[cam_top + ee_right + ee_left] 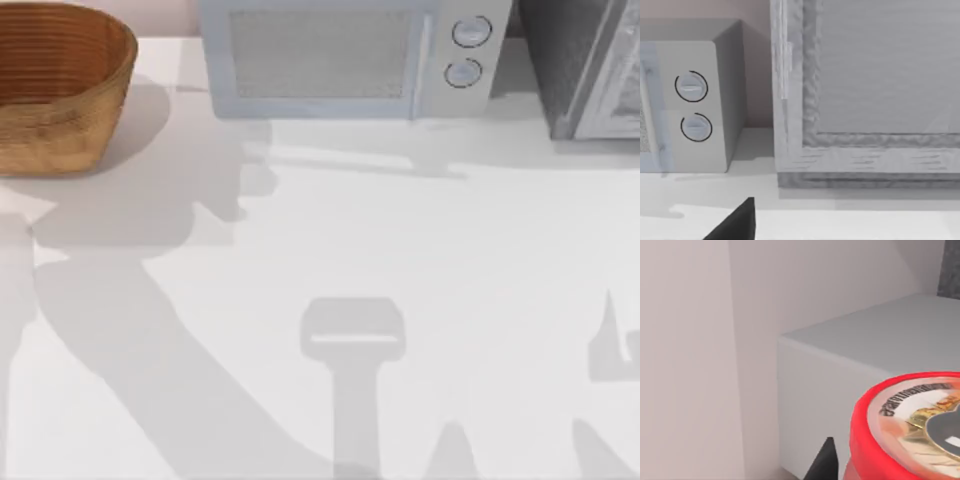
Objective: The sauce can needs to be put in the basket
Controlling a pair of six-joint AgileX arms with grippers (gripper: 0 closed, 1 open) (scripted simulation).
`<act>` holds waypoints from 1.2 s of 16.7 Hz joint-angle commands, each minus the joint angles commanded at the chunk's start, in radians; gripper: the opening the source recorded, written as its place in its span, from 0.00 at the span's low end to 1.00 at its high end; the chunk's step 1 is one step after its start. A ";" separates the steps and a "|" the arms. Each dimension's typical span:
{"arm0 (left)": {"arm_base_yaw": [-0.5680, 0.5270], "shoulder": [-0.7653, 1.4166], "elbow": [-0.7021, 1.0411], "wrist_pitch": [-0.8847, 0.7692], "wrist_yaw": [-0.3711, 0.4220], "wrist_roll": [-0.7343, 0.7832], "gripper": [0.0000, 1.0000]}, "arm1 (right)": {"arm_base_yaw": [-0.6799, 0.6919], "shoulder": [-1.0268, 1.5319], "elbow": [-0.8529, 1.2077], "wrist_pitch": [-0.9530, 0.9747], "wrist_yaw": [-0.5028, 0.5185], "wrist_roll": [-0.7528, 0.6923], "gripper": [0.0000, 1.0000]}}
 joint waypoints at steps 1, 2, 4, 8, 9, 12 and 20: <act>-0.001 0.001 0.001 0.001 -0.001 0.000 0.00 | 0.000 0.000 0.000 0.000 0.000 0.000 1.00; -0.001 0.001 0.001 0.001 -0.001 0.000 0.00 | 0.000 0.000 0.000 0.000 0.000 0.000 1.00; -0.001 0.001 0.001 0.001 -0.001 0.000 0.00 | 0.000 0.000 0.000 0.000 0.000 0.000 1.00; -0.001 0.001 0.001 0.001 -0.001 0.000 0.30 | 0.000 0.000 0.000 0.000 0.000 0.000 1.00; -0.001 0.001 0.001 0.001 -0.001 0.000 0.38 | 0.000 0.000 0.000 0.000 0.000 0.000 1.00; -0.001 0.001 0.001 0.001 -0.001 0.000 0.60 | 0.000 0.000 0.000 0.000 0.000 0.000 1.00; -0.001 0.001 0.001 0.001 -0.001 0.000 1.00 | 0.000 0.000 0.000 0.000 0.000 0.000 1.00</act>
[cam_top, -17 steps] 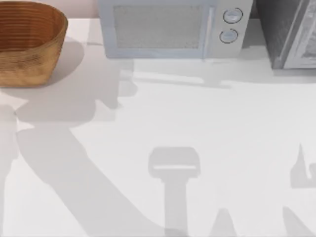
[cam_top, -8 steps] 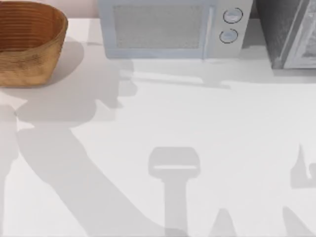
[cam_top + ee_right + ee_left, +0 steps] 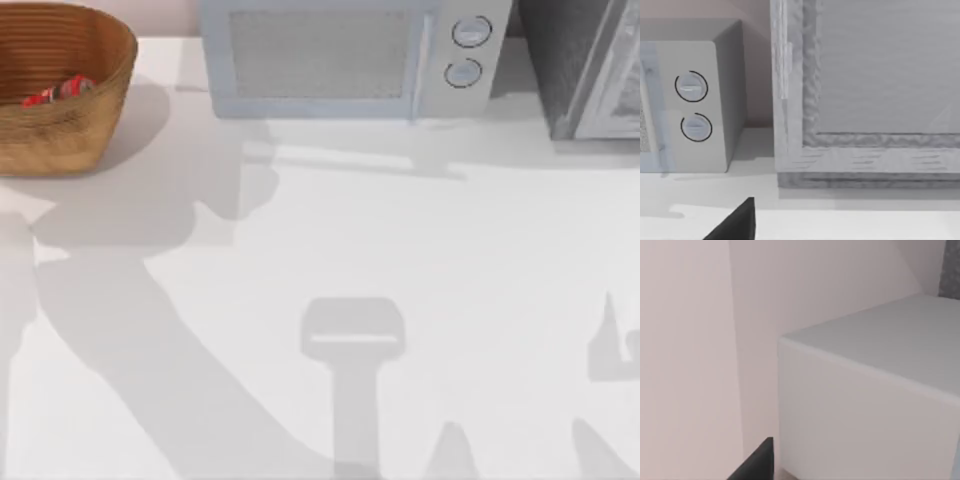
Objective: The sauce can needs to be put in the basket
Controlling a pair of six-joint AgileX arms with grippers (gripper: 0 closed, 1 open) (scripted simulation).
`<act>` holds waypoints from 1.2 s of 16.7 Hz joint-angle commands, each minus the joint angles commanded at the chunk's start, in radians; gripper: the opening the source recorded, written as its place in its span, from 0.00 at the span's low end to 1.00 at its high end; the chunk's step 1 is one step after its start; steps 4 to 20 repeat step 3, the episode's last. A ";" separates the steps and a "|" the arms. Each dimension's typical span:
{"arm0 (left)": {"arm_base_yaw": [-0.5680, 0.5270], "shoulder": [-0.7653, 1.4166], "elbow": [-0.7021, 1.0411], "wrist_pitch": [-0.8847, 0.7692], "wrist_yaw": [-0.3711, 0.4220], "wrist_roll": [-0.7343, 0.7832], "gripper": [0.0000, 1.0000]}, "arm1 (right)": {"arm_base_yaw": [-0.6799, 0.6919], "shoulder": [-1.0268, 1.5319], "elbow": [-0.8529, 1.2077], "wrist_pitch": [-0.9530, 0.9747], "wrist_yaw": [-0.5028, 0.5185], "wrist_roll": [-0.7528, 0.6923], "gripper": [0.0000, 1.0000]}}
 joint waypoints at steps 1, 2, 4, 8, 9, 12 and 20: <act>0.000 0.000 0.000 0.000 0.000 0.000 1.00 | 0.000 0.000 0.000 0.000 0.000 0.000 1.00; 0.000 0.000 0.000 0.000 0.000 0.000 1.00 | 0.000 0.000 0.000 0.000 0.000 0.000 1.00; 0.000 0.000 0.000 0.000 0.000 0.000 1.00 | 0.000 0.000 0.000 0.000 0.000 0.000 1.00; 0.000 0.000 0.000 0.000 0.000 0.000 1.00 | 0.000 0.000 0.000 0.000 0.000 0.000 1.00; 0.000 0.000 0.000 0.000 0.000 0.000 1.00 | 0.000 0.000 0.000 0.000 0.000 0.000 1.00; 0.000 0.000 0.000 0.000 0.000 0.000 1.00 | 0.000 0.000 0.000 0.000 0.000 0.000 1.00; 0.000 0.000 0.000 0.000 0.000 0.000 1.00 | 0.000 0.000 0.000 0.000 0.000 0.000 1.00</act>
